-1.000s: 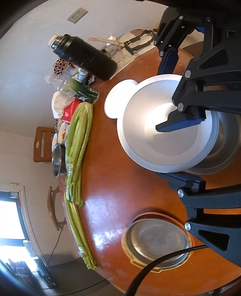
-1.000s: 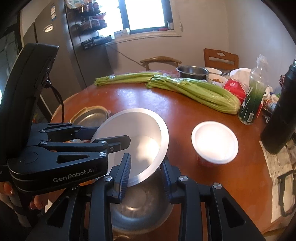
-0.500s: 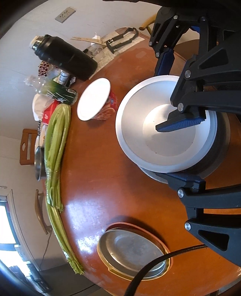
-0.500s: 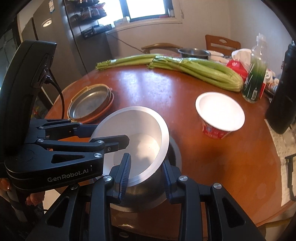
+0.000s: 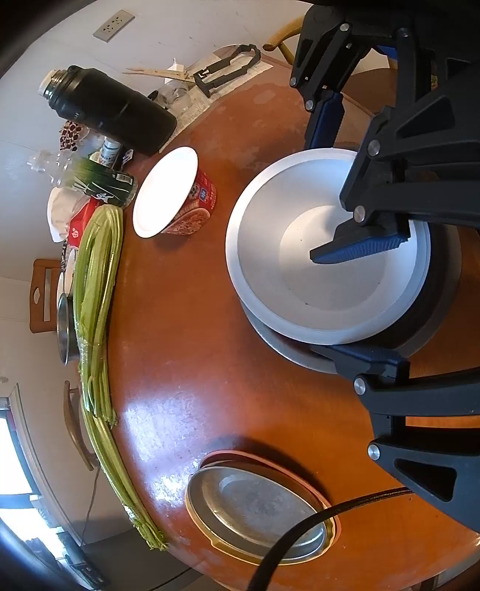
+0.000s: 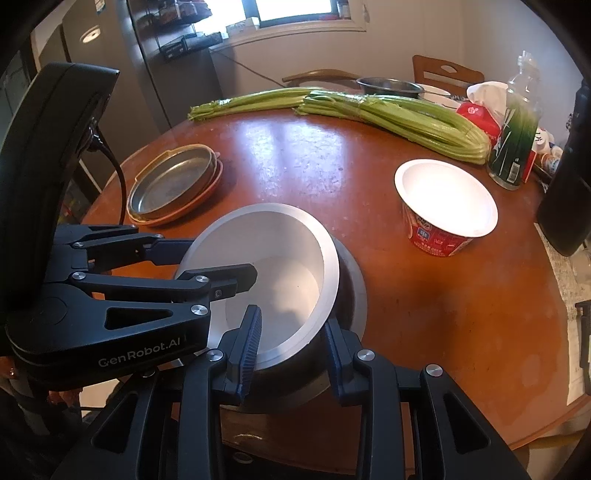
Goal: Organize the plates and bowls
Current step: 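Carry the paper bowl with the left tool and lower it into the steel bowl, then open the left tool and withdraw from the nested paper bowl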
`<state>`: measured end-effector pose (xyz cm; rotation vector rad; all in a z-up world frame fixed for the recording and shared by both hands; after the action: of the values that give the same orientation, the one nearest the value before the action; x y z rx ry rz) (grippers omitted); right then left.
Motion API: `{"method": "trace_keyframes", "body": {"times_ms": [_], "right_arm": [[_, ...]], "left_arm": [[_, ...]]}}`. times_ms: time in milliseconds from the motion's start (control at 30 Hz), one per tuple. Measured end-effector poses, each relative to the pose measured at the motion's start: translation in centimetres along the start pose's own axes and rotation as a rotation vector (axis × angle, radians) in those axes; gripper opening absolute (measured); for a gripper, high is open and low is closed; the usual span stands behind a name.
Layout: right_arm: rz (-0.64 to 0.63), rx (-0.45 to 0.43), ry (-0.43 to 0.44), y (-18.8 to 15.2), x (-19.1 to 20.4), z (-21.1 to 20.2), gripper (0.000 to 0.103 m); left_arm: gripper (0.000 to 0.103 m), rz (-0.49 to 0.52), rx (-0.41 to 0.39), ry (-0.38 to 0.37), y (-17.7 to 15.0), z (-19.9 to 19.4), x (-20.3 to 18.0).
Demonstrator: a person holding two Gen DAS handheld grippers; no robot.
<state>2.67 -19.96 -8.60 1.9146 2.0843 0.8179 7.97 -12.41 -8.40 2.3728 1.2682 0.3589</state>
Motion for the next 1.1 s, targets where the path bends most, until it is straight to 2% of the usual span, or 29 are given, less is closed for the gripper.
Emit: {"method": "trace_keyframes", "body": {"times_ms": [133,433,700,1100], "right_arm": [[-0.007,0.003,-0.018,0.0,-0.1,0.3,0.035],[0.001,0.001,-0.03,0.4,-0.5,0.4,0.035],[0.007,-0.014,-0.042,0.6,-0.7,0.1,0.036],[0.033,-0.075,-0.036,2.3,-1.4,-1.5,0.038]], "left_arm": [[0.04,0.005,0.004,0.012,0.0,0.3,0.1],[0.041,-0.009,0.0,-0.014,0.1,0.3,0.4],[0.041,-0.019,-0.027,-0.012,0.3,-0.6,0.7],[0.049,-0.034,-0.076,0.002,1.8,-2.6,1.7]]}}
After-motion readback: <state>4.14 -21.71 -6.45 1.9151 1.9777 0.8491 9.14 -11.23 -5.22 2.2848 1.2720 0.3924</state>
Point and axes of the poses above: each gripper's, at about its wrist camera, not at the fingertips, and z roughly the way its jaws point, x to its left, y to its top, the point moved 7 cm from there along z, roughly the way its jaws point, and after that the axes turned 14 degrees about z, right-handed, at the moved point
